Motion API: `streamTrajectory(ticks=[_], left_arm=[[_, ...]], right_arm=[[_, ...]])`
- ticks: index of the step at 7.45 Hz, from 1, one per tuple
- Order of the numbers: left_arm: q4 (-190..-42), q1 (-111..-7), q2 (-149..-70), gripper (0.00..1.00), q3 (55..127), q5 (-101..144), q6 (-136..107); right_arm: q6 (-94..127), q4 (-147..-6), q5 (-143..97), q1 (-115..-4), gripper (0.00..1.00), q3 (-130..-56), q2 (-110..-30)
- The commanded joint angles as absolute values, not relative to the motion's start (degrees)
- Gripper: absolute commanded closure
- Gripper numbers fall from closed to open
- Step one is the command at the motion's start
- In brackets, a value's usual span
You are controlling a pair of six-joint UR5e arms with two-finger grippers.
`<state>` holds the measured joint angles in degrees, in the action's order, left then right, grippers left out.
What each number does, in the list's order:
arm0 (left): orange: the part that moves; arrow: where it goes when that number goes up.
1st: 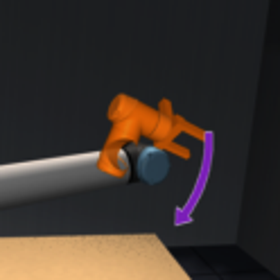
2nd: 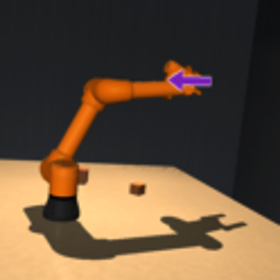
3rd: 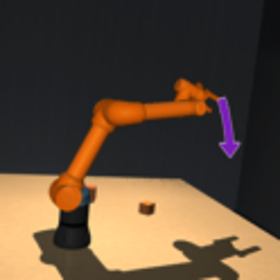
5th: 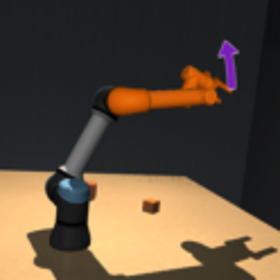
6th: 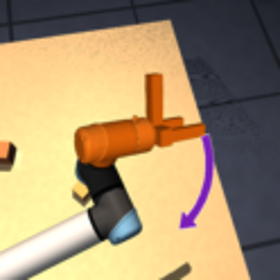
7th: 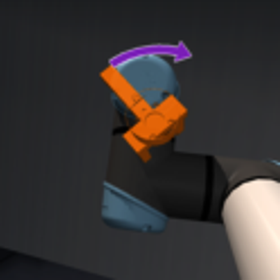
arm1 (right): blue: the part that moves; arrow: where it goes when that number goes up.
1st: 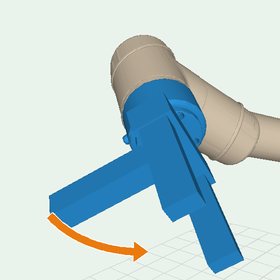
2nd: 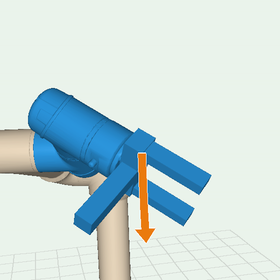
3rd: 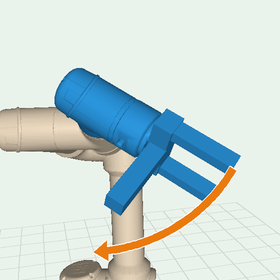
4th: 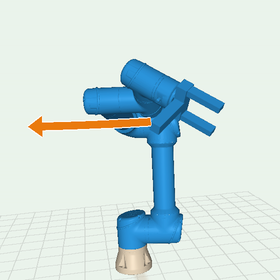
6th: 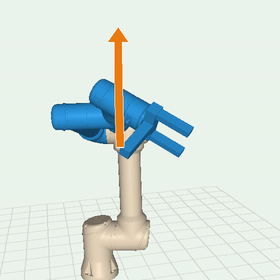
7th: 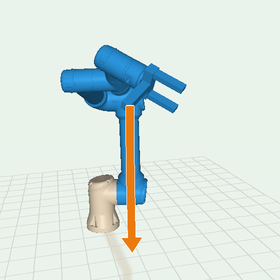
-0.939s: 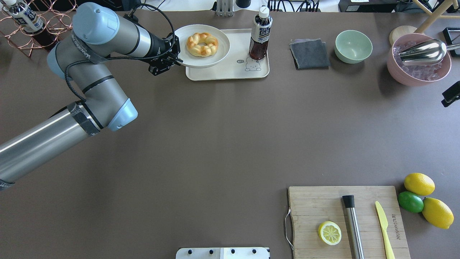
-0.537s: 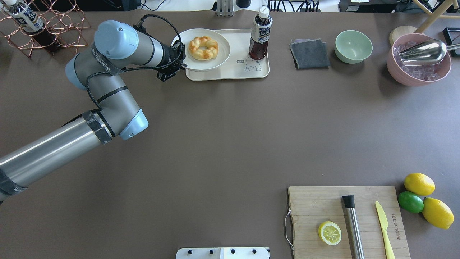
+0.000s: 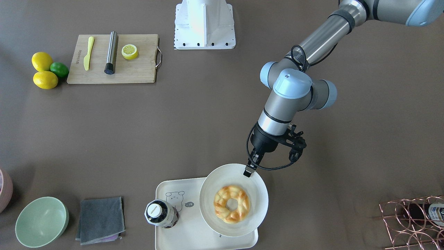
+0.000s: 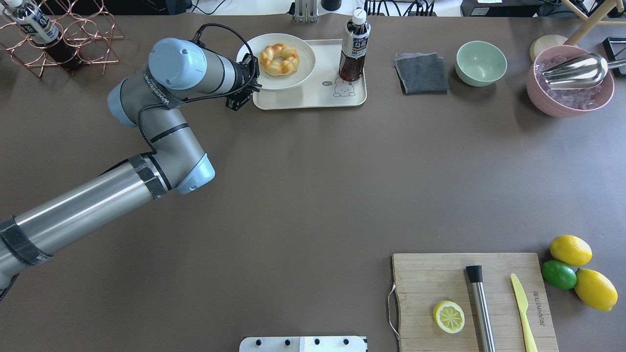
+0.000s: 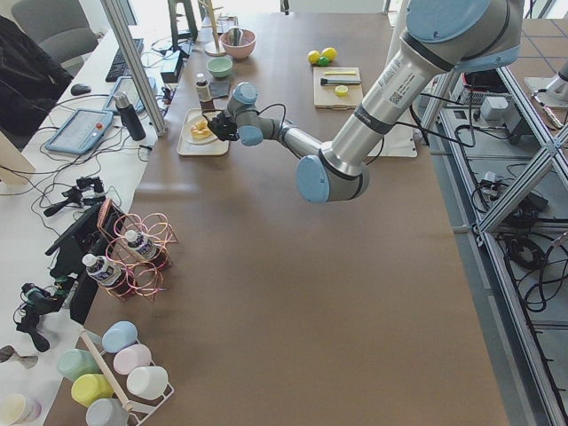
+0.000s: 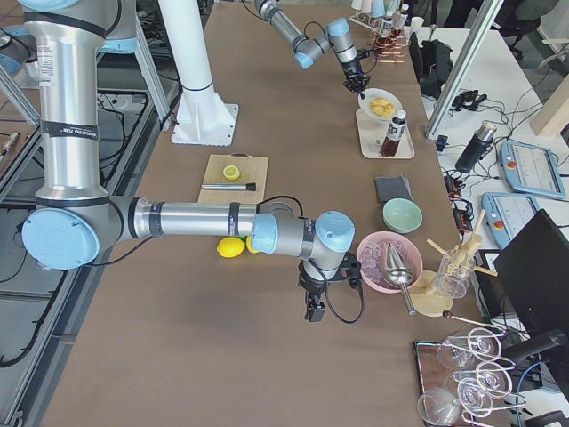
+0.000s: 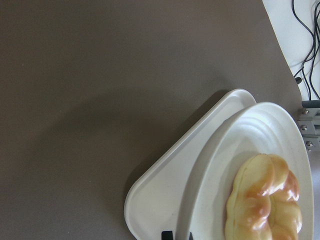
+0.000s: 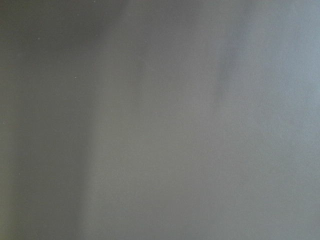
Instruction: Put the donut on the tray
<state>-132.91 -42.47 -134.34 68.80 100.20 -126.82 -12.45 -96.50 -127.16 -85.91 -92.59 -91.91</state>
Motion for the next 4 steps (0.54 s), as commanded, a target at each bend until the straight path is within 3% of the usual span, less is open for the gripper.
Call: streamTrajectory(ticks=[1,4], left_arm=[[-135.0,-40.7,-136.1,1.0,64.6,97.8,-128.1],[-135.0,-40.1,-138.7,1.0,62.0,96.5,-128.1]], right_arm=[[-12.9,-96.6,-127.6,-86.6,0.0,-92.2,-92.0],[-12.9,-96.6,-128.7,-87.2,0.0,-92.2,-91.8]])
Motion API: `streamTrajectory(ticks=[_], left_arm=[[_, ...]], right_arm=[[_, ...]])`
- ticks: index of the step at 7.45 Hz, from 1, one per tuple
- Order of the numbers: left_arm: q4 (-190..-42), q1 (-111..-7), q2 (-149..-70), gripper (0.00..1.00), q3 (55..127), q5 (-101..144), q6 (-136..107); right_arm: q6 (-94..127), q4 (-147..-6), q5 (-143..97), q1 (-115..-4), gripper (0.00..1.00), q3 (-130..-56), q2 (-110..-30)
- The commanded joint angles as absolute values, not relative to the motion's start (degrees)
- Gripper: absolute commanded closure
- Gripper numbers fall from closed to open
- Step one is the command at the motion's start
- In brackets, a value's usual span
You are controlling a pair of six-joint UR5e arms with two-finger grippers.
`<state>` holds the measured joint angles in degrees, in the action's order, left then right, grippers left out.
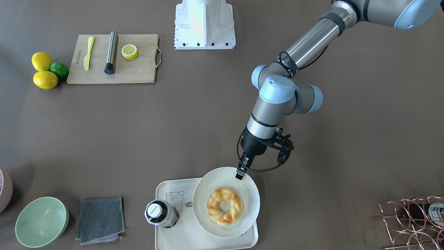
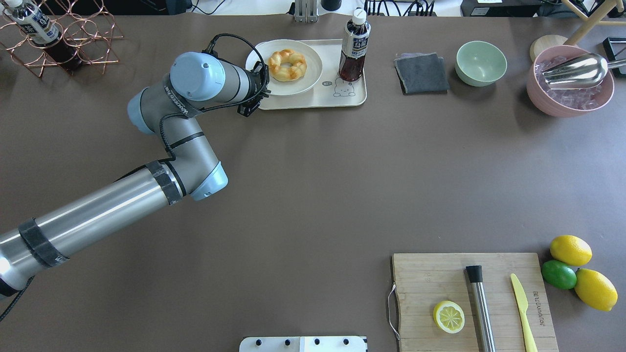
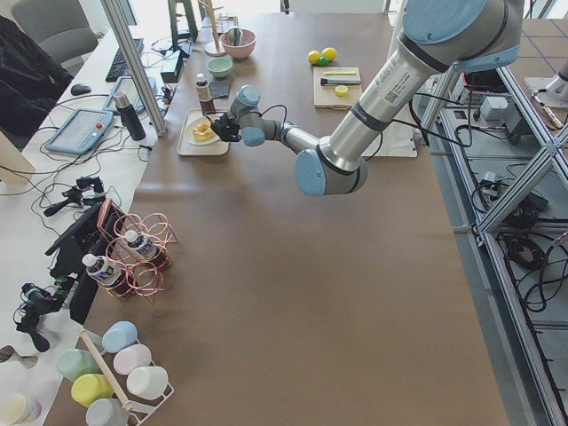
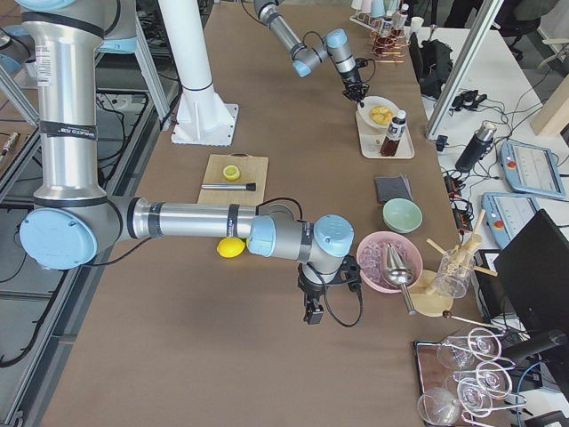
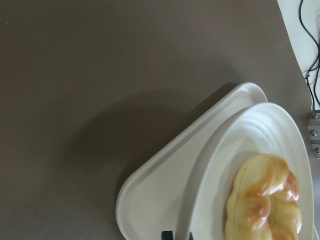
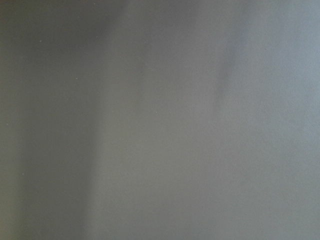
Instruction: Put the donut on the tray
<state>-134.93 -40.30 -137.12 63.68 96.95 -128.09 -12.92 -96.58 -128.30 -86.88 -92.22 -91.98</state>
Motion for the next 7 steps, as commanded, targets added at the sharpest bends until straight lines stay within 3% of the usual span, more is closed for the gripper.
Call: streamTrajectory(ticks=[1,3,4,5,7], left_arm=[[-135.0,-40.1,-139.3,1.0,60.9,95.6,-128.1],[-135.0,-40.2,-139.6,1.0,59.9,94.8,-128.1],[-135.1,-40.1,-139.6,0.65,59.5,92.4,-128.1],[-135.1,-39.7,-139.6,0.02,59.3,91.2,-127.0],[-135.1,-39.7,-139.7,0.02,59.3,90.7,-126.7]], right_arm=[[-12.9,-96.6,-128.8,-87.2,0.0,-92.2,-91.9],[-12.9,-96.6,-128.8,-87.2,0.0,-92.2,-91.9],[-12.7,-96.6,-128.8,-87.2,0.0,-92.2,-91.8],[-12.7,-96.6,-128.8,-87.2,0.0,-92.2,-91.8],[-12.7,-96.6,-130.3,-87.2,0.0,-92.1,-91.6]])
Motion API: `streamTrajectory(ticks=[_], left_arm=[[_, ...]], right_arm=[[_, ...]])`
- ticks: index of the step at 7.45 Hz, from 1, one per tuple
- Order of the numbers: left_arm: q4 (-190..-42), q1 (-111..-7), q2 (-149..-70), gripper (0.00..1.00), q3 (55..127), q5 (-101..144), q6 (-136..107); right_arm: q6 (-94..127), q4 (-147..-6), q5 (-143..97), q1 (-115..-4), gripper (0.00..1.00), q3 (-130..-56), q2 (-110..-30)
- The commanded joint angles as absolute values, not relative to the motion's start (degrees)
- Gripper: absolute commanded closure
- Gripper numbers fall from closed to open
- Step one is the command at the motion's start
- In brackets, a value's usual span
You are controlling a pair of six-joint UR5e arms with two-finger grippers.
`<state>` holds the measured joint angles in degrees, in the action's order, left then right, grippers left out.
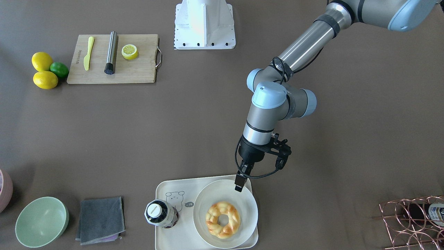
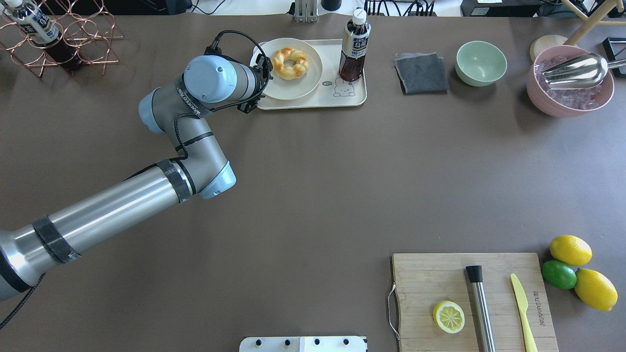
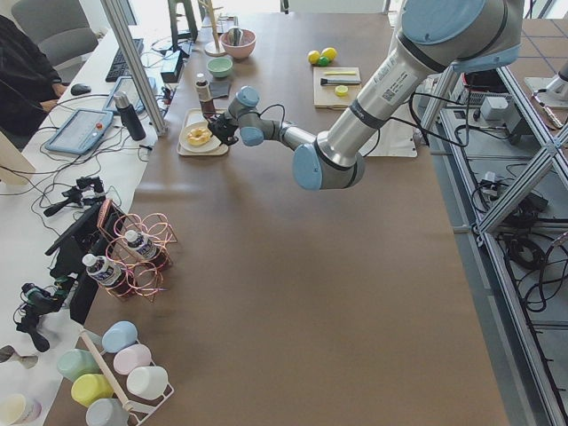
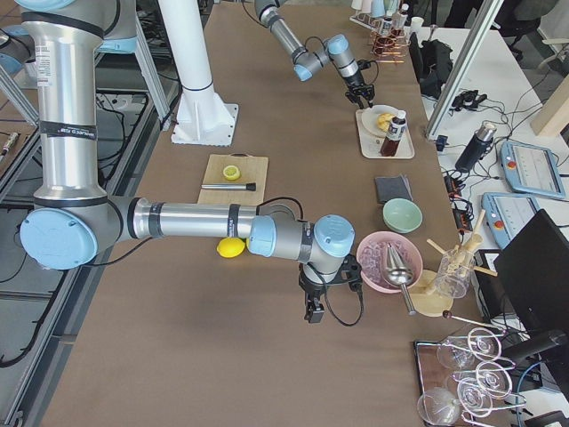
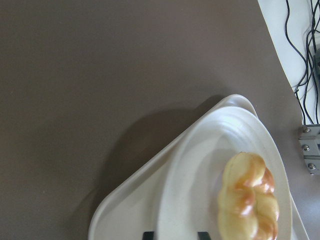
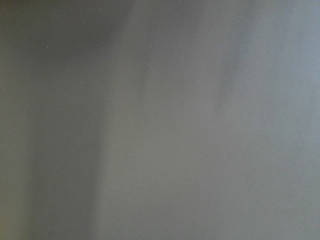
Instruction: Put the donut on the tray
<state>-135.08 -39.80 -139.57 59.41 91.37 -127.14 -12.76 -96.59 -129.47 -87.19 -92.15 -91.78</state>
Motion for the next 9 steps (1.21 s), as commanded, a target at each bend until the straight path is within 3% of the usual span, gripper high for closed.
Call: streamTrajectory(ticks=[1,3,6,8,9], left_arm=[[-135.1,-39.9,-139.9,0.02,59.8,91.2,-126.5],[-132.7,-41.7,-137.7,0.02,65.0,95.6,-115.6],[-119.6,-50.1,-118.8,0.02,90.7,108.6,-100.2],[-110.7,-55.5,-106.1,0.02,103.4,113.6,-82.4],[-110.5,-58.5,-99.6,0.02,106.4,114.0,-74.3]], right_arm=[[-12.7,-96.6,-130.3,-87.2,0.0,-92.1,-91.4],[-12.7,-96.6,-130.3,-87.2,0.0,-92.1,-91.4],[-12.7,-96.6,-130.3,-87.5,0.0,-92.3,-91.8],[-12.8,-96.6,-130.4,-88.0,0.0,-92.5,-92.1],[-12.7,-96.6,-130.3,-88.2,0.0,-92.5,-92.1]])
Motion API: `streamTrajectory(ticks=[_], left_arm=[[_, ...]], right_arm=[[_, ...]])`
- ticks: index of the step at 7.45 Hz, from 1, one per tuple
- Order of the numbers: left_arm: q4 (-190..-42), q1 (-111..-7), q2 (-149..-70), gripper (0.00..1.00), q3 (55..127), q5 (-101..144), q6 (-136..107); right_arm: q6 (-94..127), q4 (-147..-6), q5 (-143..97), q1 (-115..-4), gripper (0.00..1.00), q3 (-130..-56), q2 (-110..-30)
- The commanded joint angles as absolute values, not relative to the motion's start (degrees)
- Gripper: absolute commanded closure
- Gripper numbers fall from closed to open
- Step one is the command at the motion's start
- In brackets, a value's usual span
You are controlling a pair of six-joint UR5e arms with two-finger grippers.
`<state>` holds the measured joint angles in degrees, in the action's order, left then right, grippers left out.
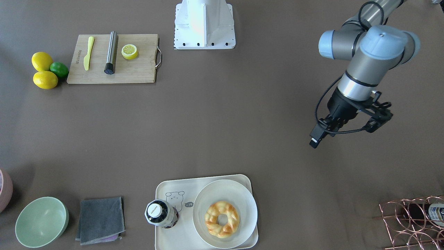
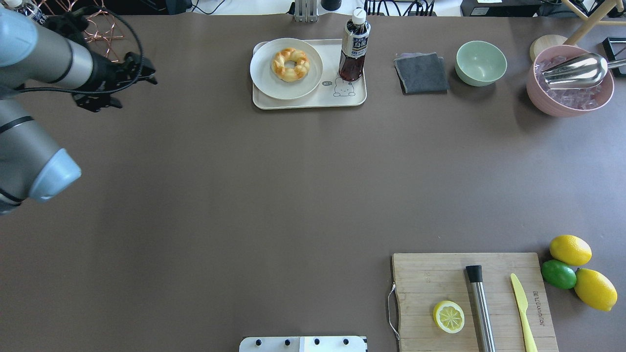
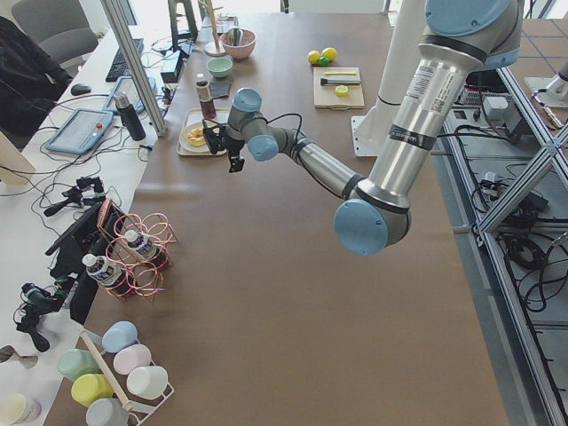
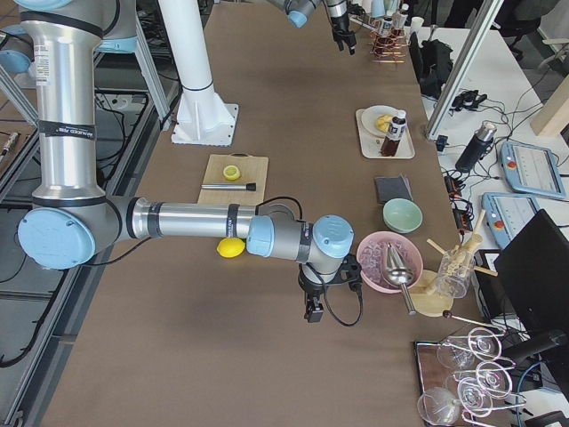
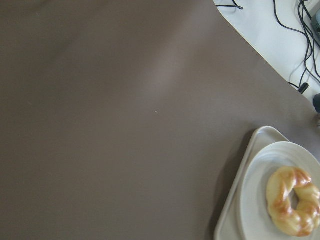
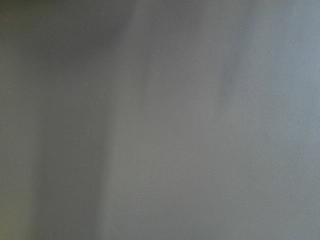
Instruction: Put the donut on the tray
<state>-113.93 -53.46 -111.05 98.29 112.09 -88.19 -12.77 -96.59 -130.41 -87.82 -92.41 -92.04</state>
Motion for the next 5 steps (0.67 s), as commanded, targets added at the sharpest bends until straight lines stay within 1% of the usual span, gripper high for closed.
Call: streamTrajectory(ticks=[1,2,3,5], left_arm=[[-110.4,-62.3,-94.9,0.02,106.5,115.2,-62.4],[-110.4,-67.6,-90.7,0.02,104.8,117.5,-47.4],[-110.4,-74.1,-88.8,0.02,101.5,121.0,-32.9],[-109.5,-83.2,-88.5,0.02,95.9,125.9,-17.6]], right_arm=[[-12.4,-96.5,-130.2,-88.2,0.0,-92.5,-92.1],[-12.2,-96.5,-130.1,-88.3,0.0,-92.2,-91.8],[-12.2,-96.5,-130.1,-88.7,0.0,-92.4,-91.8],[-12.2,-96.5,-130.1,-89.4,0.0,-92.8,-91.9]])
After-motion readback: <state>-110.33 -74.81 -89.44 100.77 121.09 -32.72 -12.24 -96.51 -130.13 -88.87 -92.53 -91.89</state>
